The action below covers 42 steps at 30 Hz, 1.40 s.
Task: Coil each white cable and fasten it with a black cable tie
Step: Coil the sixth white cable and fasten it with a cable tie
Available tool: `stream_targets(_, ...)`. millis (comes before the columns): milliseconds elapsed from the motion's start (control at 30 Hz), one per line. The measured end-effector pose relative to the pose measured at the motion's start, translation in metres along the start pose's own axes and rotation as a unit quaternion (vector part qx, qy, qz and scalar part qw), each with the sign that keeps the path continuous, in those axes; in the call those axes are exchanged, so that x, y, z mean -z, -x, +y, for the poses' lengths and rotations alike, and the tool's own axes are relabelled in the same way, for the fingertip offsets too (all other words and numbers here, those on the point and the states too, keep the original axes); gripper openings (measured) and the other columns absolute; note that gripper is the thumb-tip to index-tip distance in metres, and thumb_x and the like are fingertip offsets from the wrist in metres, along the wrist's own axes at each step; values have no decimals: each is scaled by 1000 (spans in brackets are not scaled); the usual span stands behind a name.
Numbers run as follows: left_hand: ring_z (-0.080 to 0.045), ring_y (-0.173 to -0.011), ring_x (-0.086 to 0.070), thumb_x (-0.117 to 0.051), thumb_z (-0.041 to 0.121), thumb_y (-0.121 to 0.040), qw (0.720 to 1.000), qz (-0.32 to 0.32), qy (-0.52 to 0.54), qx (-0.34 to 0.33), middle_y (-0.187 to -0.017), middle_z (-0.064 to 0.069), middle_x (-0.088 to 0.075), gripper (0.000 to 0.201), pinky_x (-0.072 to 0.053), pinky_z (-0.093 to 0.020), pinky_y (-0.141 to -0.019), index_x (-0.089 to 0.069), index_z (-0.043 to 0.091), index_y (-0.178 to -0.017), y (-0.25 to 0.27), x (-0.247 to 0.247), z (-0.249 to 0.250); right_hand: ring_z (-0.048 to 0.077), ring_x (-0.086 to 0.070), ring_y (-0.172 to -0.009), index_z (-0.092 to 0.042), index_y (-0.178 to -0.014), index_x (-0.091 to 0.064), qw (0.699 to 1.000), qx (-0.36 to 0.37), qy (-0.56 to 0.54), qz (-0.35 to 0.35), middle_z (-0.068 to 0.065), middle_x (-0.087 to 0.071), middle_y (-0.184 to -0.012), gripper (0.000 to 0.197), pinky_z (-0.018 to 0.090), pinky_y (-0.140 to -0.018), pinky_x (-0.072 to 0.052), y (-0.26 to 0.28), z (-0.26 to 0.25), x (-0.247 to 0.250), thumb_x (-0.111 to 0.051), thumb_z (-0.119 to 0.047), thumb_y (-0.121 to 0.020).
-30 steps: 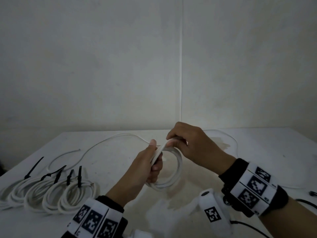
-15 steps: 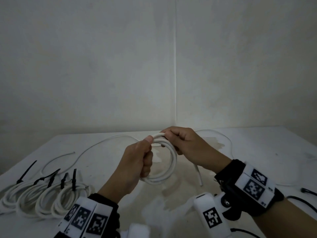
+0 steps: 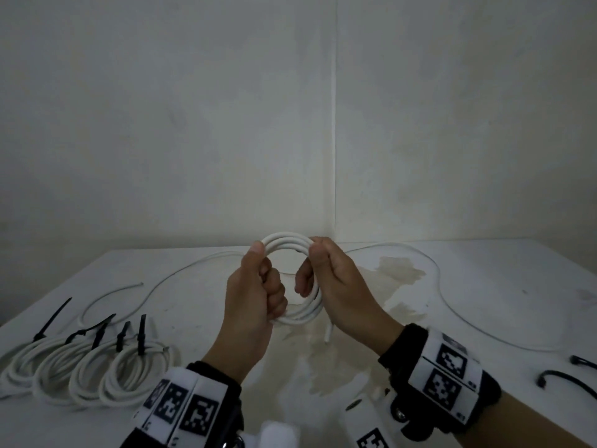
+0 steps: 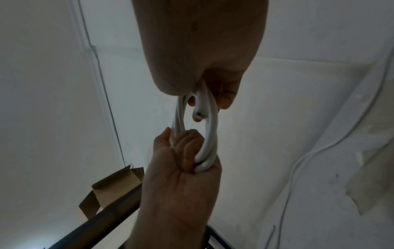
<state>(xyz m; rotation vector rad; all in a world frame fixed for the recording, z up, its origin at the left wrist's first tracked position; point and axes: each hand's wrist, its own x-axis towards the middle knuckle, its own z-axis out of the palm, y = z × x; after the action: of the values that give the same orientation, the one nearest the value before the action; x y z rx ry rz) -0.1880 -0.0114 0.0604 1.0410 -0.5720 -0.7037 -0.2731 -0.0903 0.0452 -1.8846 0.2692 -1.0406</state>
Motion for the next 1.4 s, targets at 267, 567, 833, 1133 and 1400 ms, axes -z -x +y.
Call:
stream_targets(267,-17,-41,-49,-29,24,-94,993,-97,-15,73,-49,-5,-43,42,-49,-30,-52,-47,7,-61,-6,13,-8,5,-47,-45,-33,-79,-44,994,-6,111,-17,-9,-44,-51,21,16,-51,-38,0,1,16,-34,-30,-97)
stream_targets(567,-9,-33,-24,-43,38,-94,981,-81,-169,46,-40,5,-26,45,-29,-19,-35,-40,11,-58,4,-3,3,7,-44,-45,-24,-86,-49,975,-1,172,-137,-9,-45,-53,19,20,-53,-37,-3,-14,28,-35,-30,-98)
stream_targets(833,-7,-31,-25,-47,30,-93,987,8,-160,-32,-36,7,-29,45,-26,-19,-34,-39,12,-53,5,-8,-7,7,-49,-58,-14,-93,-58,985,9,142,-94,-6,-53,-64,28,16,-58,-39,7,-7,36,-33,-27,-99)
stream_targets(1133,-7,-28,-26,-45,29,-95,986,25,-158,-51,-33,7,-29,47,-26,-18,-36,-36,11,-52,3,-6,-10,4,-46,-60,1,-80,-65,965,7,262,-22,8,-56,-73,32,16,-61,-36,-2,-1,48,-50,-24,-93)
stream_targets(1400,-6,-30,-23,-45,27,-95,991,33,-117,-54,-33,7,-27,45,-22,-16,-34,-36,12,-53,1,-3,-6,9,-66,-72,-15,-83,-69,989,-115,-22,-90,0,-70,-73,21,24,-75,-53,13,-8,37,-62,-34,-77)
